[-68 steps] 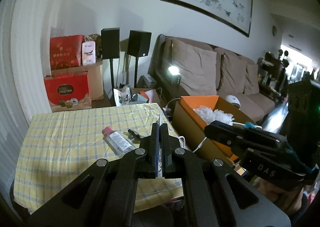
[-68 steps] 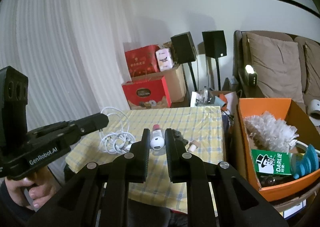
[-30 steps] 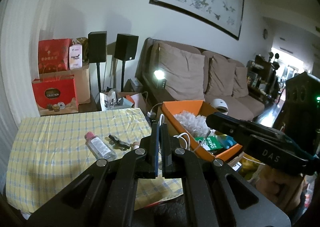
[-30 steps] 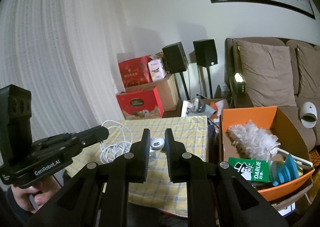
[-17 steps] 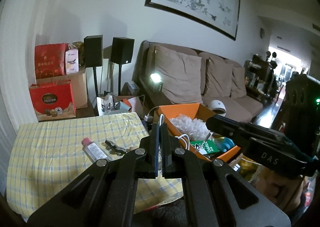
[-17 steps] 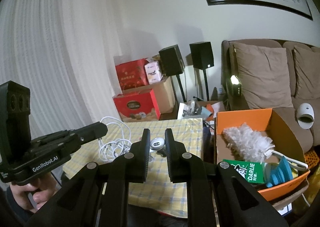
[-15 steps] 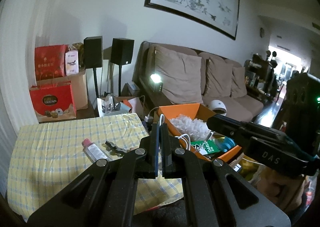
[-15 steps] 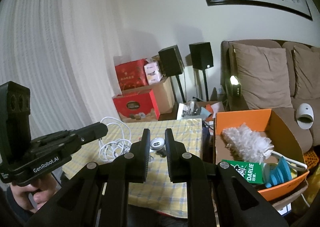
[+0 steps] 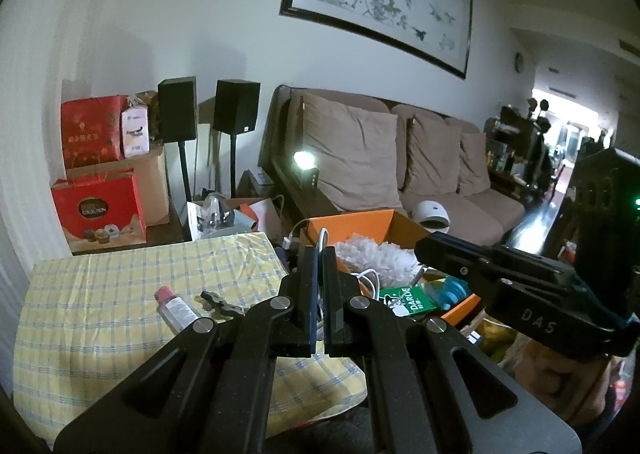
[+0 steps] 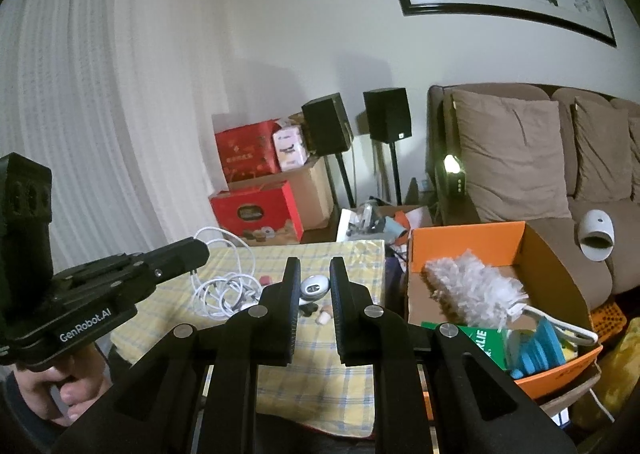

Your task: Organize objects

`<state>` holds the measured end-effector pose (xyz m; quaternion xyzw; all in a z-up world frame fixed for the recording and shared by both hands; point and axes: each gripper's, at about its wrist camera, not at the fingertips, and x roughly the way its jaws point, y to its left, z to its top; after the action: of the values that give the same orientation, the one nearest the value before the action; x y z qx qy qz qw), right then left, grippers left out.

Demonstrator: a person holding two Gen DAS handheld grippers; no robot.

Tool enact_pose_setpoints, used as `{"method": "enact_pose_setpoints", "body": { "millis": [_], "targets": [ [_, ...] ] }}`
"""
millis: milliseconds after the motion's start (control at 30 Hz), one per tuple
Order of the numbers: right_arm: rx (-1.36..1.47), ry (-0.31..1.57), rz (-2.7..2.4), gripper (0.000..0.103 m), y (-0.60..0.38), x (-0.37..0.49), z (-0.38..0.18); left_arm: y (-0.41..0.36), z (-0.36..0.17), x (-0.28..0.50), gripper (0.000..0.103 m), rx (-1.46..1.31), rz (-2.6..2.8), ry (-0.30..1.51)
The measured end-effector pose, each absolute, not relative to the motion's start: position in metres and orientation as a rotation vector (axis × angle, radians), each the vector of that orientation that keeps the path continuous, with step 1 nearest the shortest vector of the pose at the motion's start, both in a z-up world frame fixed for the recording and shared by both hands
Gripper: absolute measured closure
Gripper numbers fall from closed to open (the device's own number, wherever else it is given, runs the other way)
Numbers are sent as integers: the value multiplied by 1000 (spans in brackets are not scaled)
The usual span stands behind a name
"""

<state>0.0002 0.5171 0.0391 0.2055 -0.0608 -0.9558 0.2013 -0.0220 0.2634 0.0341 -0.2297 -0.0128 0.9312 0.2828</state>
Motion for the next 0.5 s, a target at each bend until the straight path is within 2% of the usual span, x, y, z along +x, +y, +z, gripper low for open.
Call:
{"method": "enact_pose_setpoints", "body": {
  "millis": [500],
  "targets": [
    [568,-182,-2714,90,536,-1,44,284,38,-22,101,-615,2459,7]
  ]
}}
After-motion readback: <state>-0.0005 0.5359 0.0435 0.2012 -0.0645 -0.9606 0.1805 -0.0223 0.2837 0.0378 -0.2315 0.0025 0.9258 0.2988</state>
